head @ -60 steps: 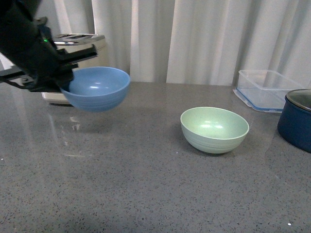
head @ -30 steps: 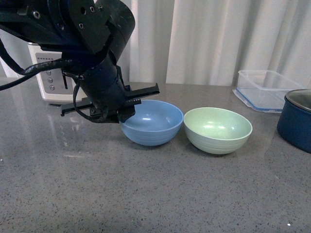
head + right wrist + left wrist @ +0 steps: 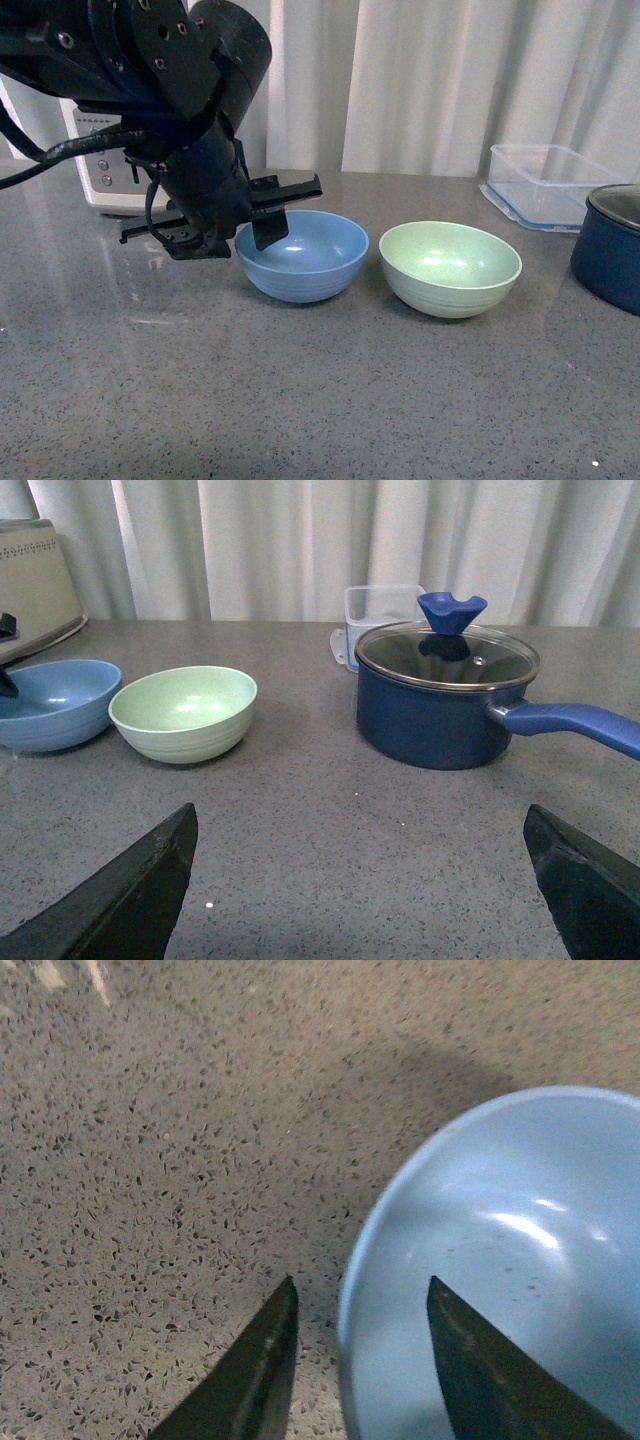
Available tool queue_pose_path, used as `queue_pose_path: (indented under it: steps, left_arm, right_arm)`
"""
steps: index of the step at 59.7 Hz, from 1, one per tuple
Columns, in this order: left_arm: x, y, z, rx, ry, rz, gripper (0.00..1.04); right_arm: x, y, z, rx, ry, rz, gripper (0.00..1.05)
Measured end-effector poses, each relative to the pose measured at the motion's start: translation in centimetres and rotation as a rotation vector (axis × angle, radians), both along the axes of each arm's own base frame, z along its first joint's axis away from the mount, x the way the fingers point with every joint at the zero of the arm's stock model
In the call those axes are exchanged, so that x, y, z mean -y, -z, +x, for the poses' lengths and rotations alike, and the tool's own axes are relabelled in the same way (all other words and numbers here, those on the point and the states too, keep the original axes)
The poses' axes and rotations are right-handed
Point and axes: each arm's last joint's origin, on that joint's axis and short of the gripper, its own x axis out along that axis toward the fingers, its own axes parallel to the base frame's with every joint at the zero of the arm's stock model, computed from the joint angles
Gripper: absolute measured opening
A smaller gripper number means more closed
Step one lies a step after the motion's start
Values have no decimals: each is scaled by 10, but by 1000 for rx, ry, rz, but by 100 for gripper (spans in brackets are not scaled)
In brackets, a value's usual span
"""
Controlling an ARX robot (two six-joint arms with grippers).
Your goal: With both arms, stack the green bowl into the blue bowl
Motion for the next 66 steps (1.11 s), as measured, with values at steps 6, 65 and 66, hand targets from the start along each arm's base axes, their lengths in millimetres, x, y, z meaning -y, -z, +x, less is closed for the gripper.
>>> queue_pose_path:
  steps: [6,65,66]
  left_arm:
    - [-8,-37,-16,138,39,-36,63]
    - [-122,13,-243,754,66,236,4]
    - [-122,13,-244,756,66,236,4]
  right_arm:
    - [0,0,0,0,0,0,95]
    - [0,0,0,0,0,0,95]
    - [0,0,0,0,0,0,95]
